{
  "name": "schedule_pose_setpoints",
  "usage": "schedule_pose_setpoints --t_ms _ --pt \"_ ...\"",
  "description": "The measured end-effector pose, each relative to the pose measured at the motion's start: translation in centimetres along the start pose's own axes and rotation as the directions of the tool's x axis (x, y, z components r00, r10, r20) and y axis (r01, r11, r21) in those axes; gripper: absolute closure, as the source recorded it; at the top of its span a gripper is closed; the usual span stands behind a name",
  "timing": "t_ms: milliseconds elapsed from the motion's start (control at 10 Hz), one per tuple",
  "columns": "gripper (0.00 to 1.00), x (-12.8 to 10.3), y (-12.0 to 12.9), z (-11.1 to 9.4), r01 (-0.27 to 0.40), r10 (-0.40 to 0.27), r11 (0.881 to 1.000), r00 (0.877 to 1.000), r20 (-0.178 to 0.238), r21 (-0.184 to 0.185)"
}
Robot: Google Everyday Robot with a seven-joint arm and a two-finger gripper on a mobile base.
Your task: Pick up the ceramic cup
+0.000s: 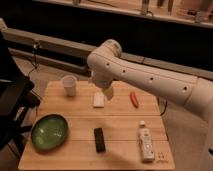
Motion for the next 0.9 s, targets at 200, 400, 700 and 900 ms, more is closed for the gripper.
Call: schedule_pose_setpoints --t_ms 200,400,700,900 --pt "0.2 -0.2 -1.0 0.7 0.012 -0.012 1.0 1.0 0.007 0.004" --pt "0.2 -0.4 -1.8 1.6 0.021 -0.021 1.0 1.0 0.013 0.006" --pt "0.2 -0.5 -3.6 3.2 0.035 -0.036 0.999 0.999 0.024 0.014" --pt "0.2 -0.4 -4.1 3.7 0.041 -0.042 0.999 0.999 0.029 0.017"
